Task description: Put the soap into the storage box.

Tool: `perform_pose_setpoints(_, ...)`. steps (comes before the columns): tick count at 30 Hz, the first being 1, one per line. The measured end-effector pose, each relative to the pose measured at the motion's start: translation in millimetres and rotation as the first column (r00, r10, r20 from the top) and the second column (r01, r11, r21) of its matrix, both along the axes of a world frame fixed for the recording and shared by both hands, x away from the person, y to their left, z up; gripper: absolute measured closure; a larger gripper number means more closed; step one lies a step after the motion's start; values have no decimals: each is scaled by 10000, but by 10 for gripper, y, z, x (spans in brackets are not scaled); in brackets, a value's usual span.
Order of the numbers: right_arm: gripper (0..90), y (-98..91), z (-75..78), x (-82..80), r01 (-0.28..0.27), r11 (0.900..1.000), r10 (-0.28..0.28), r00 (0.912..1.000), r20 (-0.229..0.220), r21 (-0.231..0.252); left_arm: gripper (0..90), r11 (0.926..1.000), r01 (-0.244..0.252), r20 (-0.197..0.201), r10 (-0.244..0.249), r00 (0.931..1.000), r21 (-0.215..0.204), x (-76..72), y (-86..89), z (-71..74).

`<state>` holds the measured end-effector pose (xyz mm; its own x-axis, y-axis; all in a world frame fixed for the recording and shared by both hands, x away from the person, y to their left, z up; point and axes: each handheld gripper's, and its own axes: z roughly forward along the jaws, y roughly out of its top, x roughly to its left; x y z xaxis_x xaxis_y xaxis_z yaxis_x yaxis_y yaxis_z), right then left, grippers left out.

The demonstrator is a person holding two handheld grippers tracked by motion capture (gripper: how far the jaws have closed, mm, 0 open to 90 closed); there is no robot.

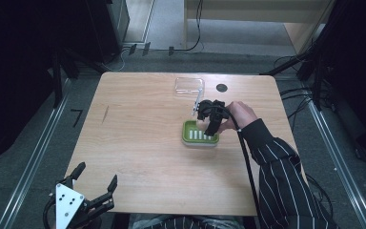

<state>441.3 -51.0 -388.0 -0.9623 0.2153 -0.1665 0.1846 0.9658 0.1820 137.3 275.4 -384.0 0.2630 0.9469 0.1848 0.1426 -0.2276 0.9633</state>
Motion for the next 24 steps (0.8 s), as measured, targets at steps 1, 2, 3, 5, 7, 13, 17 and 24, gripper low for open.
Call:
perform_pose_setpoints(1,333,15,-6,-2,13,10000,-13,10000,-35,-68,96,10000,4,10,-4,10000,-13,0,-1,-1)
perform_pose_setpoints(2,333,21,-12,-6,43,10000,-43,10000,-42,-44,96,10000,4,6,-4,10000,-1,0,-1,0)
perform_pose_setpoints(3,333,35,-22,2,-24,10000,23,10000,-50,-60,96,10000,9,4,-9,10000,1,0,-1,-1)
perform_pose_setpoints(5,333,58,-39,1,5,9999,-6,9999,-128,-135,96,10000,-11,6,11,10000,-31,-1,3,-1)
perform_pose_setpoints(7,333,80,-69,18,-77,9999,75,9998,-172,-136,96,10000,-21,8,21,10000,-40,0,5,-2)
perform_pose_setpoints(13,333,156,-152,46,-160,9994,150,9993,-335,-296,96,10000,-38,0,38,10000,-4,-4,8,0)
perform_pose_setpoints(17,333,185,-185,74,-278,9992,268,9991,-338,-293,96,10000,-51,-4,51,10000,-35,-5,9,-2)
perform_pose_setpoints(24,333,241,-280,93,-275,9993,264,9989,-382,-264,96,10000,-46,-8,46,10000,2,-7,9,-1)
